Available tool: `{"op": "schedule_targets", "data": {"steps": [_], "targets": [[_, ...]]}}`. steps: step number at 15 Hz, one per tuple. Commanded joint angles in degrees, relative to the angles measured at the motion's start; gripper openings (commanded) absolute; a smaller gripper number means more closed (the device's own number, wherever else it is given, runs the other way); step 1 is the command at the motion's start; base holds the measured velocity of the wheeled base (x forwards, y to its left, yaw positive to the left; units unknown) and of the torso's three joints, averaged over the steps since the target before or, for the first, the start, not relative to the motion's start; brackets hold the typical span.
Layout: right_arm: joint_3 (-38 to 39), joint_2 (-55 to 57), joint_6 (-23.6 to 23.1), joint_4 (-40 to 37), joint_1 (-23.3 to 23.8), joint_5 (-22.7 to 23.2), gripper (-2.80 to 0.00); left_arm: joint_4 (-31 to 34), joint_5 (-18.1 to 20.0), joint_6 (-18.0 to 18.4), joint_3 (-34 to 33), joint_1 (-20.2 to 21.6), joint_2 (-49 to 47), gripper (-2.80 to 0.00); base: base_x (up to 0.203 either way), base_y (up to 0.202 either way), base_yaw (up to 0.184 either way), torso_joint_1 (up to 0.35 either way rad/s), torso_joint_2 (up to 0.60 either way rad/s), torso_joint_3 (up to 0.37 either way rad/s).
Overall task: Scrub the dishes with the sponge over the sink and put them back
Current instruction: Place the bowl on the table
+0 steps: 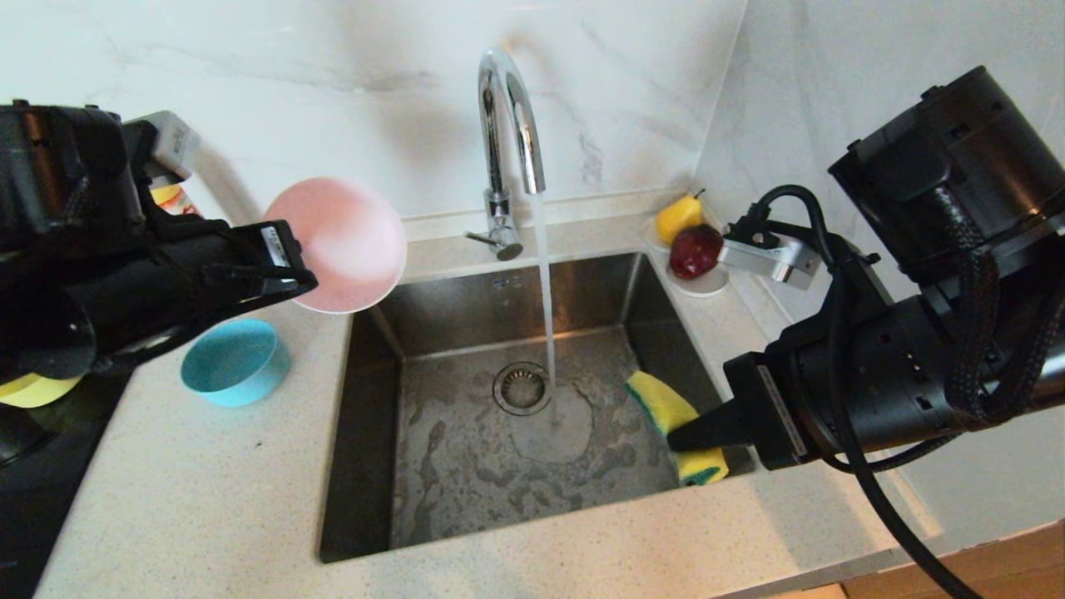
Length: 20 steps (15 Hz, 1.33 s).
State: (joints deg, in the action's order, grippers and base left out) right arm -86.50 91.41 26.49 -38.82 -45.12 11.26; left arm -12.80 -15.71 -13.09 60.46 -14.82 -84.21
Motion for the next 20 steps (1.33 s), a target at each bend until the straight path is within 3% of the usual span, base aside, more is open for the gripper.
{"op": "schedule_targets", "data": {"steps": [1, 3, 6, 10, 12, 15, 17, 20], "targets": [[0.27, -0.09, 0.14, -0.19, 0.21, -0.01, -2.8, 30.93, 3.65, -6.92, 11.23, 6.27, 1.53, -2.8, 0.0, 0.0, 0.0, 0.0, 0.0, 0.0], [0.71, -0.35, 0.14, -0.11, 0.21, -0.01, -2.8, 41.34, 10.82, -10.93, 16.7, 14.96, 2.06, -2.8, 0.0, 0.0, 0.0, 0.0, 0.0, 0.0], [1.16, -0.17, 0.14, -0.02, 0.74, -0.01, -2.8, 48.85, 14.31, -16.86, 18.44, 25.01, 2.16, -2.8, 0.0, 0.0, 0.0, 0.0, 0.0, 0.0], [2.88, 0.18, -0.04, 0.06, 1.0, -0.01, -2.8, 49.43, 18.0, -20.68, 14.53, 39.7, 2.91, -2.8, 0.0, 0.0, 0.0, 0.0, 0.0, 0.0], [3.17, 0.18, -0.21, 0.15, 1.0, 0.07, -2.8, 49.33, 21.56, -21.31, 13.2, 48.25, 2.09, -2.8, 0.0, 0.0, 0.0, 0.0, 0.0, 0.0], [3.3, -0.35, -0.25, 2.06, 1.26, 0.29, -2.8, 47.37, 23.41, -21.39, 11.76, 58.53, -3.0, -2.8, 0.0, 0.0, 0.0, 0.0, 0.0, 0.0], [3.4, -0.58, -0.3, 2.08, 1.44, 0.25, -2.8, 45.13, 23.79, -21.34, 10.54, 63.65, -6.66, -2.8, 0.0, 0.0, 0.0, 0.0, 0.0, 0.0], [3.7, -1.07, -0.3, 2.08, 1.62, 0.25, -2.8, 41.55, 24.79, -20.94, 7.86, 67.5, -12.24, -2.8, 0.0, 0.0, 0.0, 0.0, 0.0, 0.0]]}}
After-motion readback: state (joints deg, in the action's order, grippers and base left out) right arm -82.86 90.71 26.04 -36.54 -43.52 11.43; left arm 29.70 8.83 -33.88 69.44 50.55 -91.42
